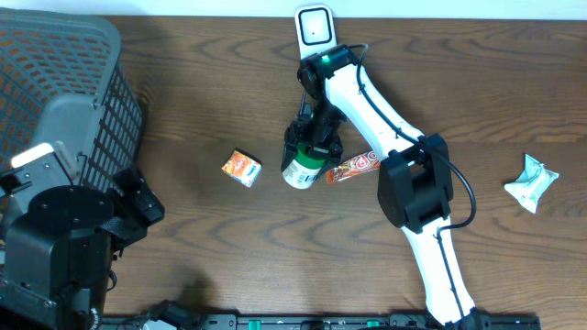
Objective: Scan the item barcode
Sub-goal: 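Hold the jar label against the white scanner with the right gripper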
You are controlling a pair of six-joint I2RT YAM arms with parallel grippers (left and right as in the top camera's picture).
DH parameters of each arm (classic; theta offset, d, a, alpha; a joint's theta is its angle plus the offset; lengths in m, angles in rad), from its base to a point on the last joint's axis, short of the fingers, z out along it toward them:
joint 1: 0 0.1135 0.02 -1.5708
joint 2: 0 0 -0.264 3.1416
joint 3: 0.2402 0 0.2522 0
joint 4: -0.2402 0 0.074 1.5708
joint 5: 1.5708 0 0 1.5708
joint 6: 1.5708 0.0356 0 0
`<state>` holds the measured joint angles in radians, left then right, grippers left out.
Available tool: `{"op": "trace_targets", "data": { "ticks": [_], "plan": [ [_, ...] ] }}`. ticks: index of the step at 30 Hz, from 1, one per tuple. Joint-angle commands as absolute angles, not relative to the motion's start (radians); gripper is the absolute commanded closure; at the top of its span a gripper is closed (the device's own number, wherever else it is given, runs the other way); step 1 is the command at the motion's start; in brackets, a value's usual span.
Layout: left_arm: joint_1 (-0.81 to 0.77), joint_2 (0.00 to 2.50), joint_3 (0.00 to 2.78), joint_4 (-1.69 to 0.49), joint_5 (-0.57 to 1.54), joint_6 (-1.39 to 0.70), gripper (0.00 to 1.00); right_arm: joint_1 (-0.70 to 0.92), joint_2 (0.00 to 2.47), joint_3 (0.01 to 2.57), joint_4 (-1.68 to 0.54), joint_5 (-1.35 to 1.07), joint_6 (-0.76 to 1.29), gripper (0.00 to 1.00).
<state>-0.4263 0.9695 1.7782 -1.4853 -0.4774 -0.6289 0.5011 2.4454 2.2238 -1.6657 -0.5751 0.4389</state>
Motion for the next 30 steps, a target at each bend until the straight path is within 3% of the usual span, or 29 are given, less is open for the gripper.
{"op": "trace_targets", "data": {
  "ticks": [1,6,11,19,30],
  "plan": [
    [-0.422,0.973,1.784,-1.488,-0.487,-0.633,0.02,0.478,2.439,2.271,-1.657,-0.503,0.428,0.66],
    [-0.422,0.973,1.784,-1.488,-0.487,-0.633,0.02,0.468,2.439,2.418,-1.648,-0.452,0.350,0.62],
    [-0.422,0.973,1.784,-1.488,-0.487,-0.633,0.02,0.471,2.439,2.556,-1.547,-0.263,0.315,0.66],
    [-0.422,0.973,1.784,-1.488,-0.487,-0.633,0.02,0.471,2.440,2.537,-1.206,0.036,0.311,0.66],
    [-0.422,0.973,1.784,-1.488,-0.487,-0.633,0.02,0.459,2.441,2.288,-0.579,0.176,0.172,0.66]
  ]
}}
